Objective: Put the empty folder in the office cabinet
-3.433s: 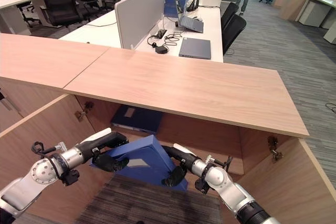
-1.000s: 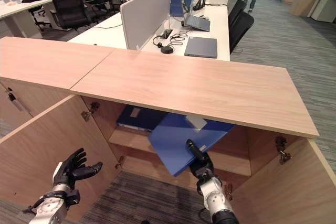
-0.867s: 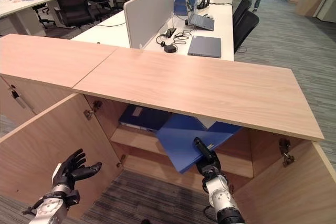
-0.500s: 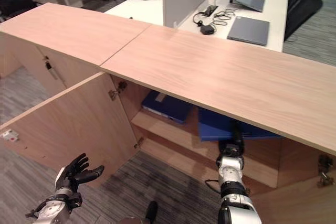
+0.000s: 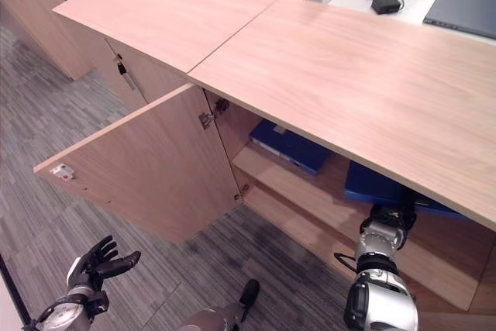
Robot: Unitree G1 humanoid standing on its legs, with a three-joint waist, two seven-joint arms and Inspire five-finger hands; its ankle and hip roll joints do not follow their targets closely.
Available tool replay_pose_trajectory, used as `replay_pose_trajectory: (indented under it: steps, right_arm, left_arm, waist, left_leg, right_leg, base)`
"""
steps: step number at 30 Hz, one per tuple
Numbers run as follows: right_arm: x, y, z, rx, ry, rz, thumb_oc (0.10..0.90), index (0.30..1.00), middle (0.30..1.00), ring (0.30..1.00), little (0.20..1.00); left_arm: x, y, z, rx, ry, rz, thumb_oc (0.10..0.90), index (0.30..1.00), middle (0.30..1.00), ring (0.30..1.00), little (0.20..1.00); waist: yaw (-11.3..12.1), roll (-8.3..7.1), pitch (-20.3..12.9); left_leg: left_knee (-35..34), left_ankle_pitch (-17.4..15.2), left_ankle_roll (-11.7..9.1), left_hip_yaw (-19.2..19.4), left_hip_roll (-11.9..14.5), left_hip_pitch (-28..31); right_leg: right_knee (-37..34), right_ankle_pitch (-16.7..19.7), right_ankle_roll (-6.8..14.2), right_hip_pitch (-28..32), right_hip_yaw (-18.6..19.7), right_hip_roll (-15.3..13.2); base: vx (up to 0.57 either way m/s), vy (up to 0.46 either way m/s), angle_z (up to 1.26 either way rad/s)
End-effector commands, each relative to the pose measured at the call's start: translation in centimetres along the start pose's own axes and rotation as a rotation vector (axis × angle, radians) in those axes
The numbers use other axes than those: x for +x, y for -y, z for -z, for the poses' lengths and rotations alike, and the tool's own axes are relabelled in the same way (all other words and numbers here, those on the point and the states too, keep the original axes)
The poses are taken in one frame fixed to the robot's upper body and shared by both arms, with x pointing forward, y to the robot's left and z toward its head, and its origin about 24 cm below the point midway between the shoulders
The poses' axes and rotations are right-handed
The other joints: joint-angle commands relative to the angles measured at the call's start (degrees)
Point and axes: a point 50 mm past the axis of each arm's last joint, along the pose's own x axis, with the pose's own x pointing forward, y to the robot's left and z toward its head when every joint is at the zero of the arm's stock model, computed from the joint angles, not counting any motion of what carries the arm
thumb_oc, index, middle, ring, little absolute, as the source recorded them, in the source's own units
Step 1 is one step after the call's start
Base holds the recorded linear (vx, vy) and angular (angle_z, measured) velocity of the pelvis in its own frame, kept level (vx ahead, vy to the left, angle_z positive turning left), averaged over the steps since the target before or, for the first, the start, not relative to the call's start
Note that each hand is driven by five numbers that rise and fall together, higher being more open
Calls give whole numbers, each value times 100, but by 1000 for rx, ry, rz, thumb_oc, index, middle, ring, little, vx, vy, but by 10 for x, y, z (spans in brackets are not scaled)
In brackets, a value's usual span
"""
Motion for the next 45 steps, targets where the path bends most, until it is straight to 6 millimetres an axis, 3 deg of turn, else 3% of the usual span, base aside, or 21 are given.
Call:
replay_pose_trajectory:
  steps: [1, 4, 7, 10, 11, 14, 25, 29, 30, 33, 35, 39, 41, 45]
  right_arm:
    - [-6, -92, -26, 86, 143, -340, 400, 300, 300, 300, 300]
    - [-5, -96, -33, 102, 182, -298, 400, 300, 300, 300, 300]
    - [-7, -113, -46, 174, 229, -311, 400, 300, 300, 300, 300]
    - [-9, -128, -56, 197, 252, -342, 400, 300, 300, 300, 300]
    - [-8, -128, -56, 196, 252, -341, 800, 900, 900, 900, 900]
    - [-8, -131, -59, 221, 245, -359, 800, 900, 900, 900, 900]
    - [-12, -136, -51, 174, 204, -445, 800, 900, 900, 900, 900]
    - [-14, -155, -48, 72, 158, -525, 800, 900, 900, 900, 900]
    - [-14, -162, -44, 37, 130, -547, 800, 900, 900, 900, 900]
    - [-12, -163, -39, -2, 94, -556, 800, 900, 900, 900, 900]
    - [-10, -159, -34, -40, 64, -548, 800, 900, 900, 900, 900]
    - [1, -137, -28, -218, 8, -469, 800, 900, 900, 900, 900]
    - [2, -127, -21, -222, -23, -449, 800, 900, 900, 900, 900]
    - [-7, -102, 13, -100, -112, -455, 800, 900, 900, 900, 900]
  left_arm:
    - [12, -7, -48, -44, 197, -50, 800, 900, 900, 900, 900]
    - [13, -7, -45, -48, 184, -58, 800, 900, 900, 900, 900]
    - [13, -4, -47, -33, 179, -39, 800, 900, 900, 900, 900]
    - [13, -4, -46, -38, 173, -31, 800, 900, 900, 900, 900]
    - [13, -4, -46, -39, 172, -29, 800, 900, 900, 900, 900]
    - [12, -11, -43, -54, 157, -43, 800, 900, 900, 900, 900]
    - [11, -17, -38, -42, 130, -43, 800, 900, 900, 900, 900]
    - [13, -16, -39, -48, 137, -32, 800, 900, 900, 900, 900]
    - [13, -15, -39, -52, 137, -21, 800, 900, 900, 900, 900]
    - [13, -16, -37, -66, 131, -19, 800, 900, 900, 900, 900]
    - [13, -18, -37, -54, 129, -17, 800, 900, 900, 900, 900]
    - [11, -21, -35, -48, 126, -7, 800, 900, 900, 900, 900]
    - [9, -20, -32, -54, 116, 7, 800, 900, 900, 900, 900]
    - [6, -21, -22, -75, 80, 0, 800, 900, 900, 900, 900]
  waist:
    - [-92, 13, -66]
    - [-94, 128, -57]
    - [-72, 380, -45]
    - [-73, 492, -87]
    - [-48, 530, -55]
    - [-85, 615, -117]
    - [-187, 654, -84]
    - [-270, 849, 178]
    - [-315, 959, 297]
    - [-326, 1034, 361]
    - [-345, 1062, 373]
    - [-351, 966, 337]
    - [-362, 928, 319]
    - [-438, 867, 293]
  left_leg:
    - [-35, -777, -281, 390, 105, 409]
    - [-35, -759, -295, 410, 90, 397]
    - [-35, -714, -312, 370, 37, 395]
    - [-35, -789, -342, 336, 17, 453]
    - [-35, -712, -329, 335, 8, 432]
    - [-35, -726, -333, 363, 14, 534]
    - [-35, -769, -314, 412, -11, 665]
    - [-35, -720, -310, 486, -35, 561]
    - [-35, -703, -314, 573, -40, 491]
    - [-35, -687, -305, 699, -19, 414]
    - [-35, -684, -302, 783, 7, 335]
    - [-35, -709, -297, 853, 37, 287]
    - [-35, -721, -285, 870, 46, 285]
    - [-35, -784, -239, 950, 50, 295]
  right_leg:
    - [2, 229, -32, -474, -294, -193]
    - [2, 220, -34, -495, -286, -210]
    - [7, 186, -45, -470, -334, -248]
    - [4, 62, -48, -379, -284, -255]
    - [22, 138, -49, -415, -370, -272]
    - [4, 110, -51, -284, -372, -276]
    - [-6, 62, -50, -175, -317, -295]
    - [6, 161, -32, -366, -220, -332]
    - [11, 214, -15, -490, -152, -359]
    - [24, 270, 1, -628, -52, -363]
    - [27, 299, 10, -720, 16, -356]
    - [7, 294, -11, -749, 76, -332]
    - [5, 291, -12, -750, 85, -335]
    - [-3, 297, -23, -792, 200, -332]
  base:
    - [-6, -3, 6]
    - [-3, 3, 2]
    - [22, -9, 1]
    - [0, 18, 8]
    - [4, 30, 14]
    - [11, 36, 6]
    - [-1, 7, -1]
    - [-84, 54, -7]
    - [-63, 84, -12]
    - [-37, 63, -27]
    - [-3, 33, -22]
    - [13, -2, -13]
    - [31, 0, -7]
    - [32, 19, -9]
